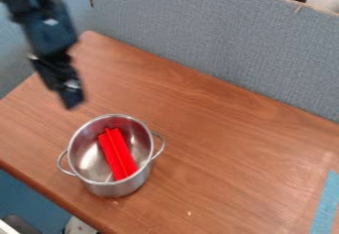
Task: Put the red object in the metal pot
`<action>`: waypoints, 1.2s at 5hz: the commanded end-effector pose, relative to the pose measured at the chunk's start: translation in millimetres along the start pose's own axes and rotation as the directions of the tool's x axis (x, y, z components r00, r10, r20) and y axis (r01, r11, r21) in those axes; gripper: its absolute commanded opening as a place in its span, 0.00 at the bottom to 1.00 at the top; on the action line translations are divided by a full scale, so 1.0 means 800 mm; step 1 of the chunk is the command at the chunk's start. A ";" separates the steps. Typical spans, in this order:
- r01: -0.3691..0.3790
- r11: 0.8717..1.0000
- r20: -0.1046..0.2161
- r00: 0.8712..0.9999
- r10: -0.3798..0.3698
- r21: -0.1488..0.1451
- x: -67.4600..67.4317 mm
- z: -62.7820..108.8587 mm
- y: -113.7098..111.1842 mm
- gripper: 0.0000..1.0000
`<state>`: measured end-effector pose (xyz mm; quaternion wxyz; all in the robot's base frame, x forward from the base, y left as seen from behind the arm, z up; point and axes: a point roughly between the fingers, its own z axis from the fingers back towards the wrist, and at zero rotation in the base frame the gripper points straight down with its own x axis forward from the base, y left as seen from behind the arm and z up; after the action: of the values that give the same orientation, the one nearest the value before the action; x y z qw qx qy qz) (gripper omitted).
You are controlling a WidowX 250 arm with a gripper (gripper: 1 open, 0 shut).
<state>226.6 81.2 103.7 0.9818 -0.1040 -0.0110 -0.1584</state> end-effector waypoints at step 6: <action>0.483 0.875 -0.080 0.874 -0.480 0.026 -0.001 0.052 -0.015 1.00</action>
<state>221.8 74.7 133.5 0.9144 -0.0920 0.0125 -0.3940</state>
